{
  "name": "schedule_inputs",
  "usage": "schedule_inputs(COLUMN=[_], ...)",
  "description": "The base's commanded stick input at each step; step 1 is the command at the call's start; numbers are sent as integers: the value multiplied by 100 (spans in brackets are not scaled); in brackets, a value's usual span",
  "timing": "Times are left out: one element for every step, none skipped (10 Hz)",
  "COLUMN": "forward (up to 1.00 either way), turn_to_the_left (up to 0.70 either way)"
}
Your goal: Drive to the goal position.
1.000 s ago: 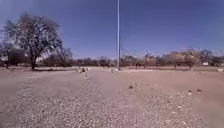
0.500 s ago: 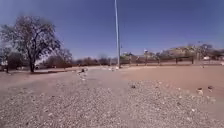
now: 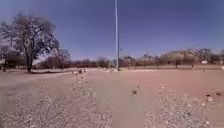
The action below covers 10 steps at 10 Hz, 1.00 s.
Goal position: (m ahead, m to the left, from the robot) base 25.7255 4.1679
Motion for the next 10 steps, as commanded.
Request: schedule_inputs(forward=[70,70,70,70,70,70,70,70,70,70], turn_to_the_left=[0,0,0,0,0,0,0,0,0,0])
